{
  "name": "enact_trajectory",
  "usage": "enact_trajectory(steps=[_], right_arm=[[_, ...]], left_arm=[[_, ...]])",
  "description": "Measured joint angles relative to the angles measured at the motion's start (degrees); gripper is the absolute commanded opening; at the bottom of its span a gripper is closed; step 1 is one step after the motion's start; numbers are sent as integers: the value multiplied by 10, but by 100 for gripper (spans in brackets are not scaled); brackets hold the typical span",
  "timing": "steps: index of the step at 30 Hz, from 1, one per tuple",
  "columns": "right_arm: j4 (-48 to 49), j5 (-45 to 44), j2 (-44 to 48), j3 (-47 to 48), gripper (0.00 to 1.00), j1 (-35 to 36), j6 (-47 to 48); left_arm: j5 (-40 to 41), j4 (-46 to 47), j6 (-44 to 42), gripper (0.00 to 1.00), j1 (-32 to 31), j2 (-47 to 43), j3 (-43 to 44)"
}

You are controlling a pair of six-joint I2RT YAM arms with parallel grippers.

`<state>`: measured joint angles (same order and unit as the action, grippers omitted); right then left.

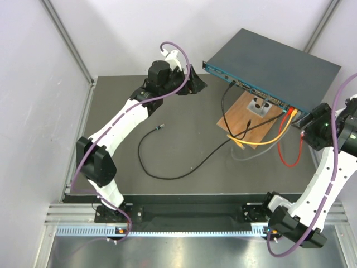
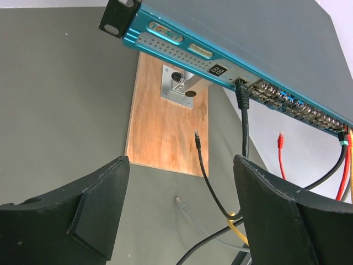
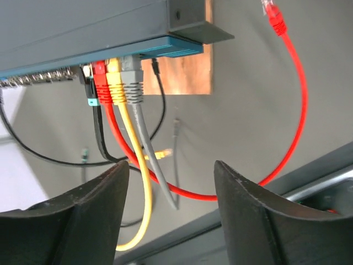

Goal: Pull the plug from the switch port

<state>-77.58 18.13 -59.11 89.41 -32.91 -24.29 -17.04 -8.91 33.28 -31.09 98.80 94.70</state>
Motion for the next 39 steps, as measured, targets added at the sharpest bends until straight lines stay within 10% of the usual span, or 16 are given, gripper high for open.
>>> enact_trajectory(steps=[16,39], right_arm=[[255,164,168,-252,52,-89,-239],[432,185,188,-361,40,-132,-316]], left_arm=[[-11,10,-37,86,0,-75,-78],[32,-66,-206,84,-11,-252,-200]])
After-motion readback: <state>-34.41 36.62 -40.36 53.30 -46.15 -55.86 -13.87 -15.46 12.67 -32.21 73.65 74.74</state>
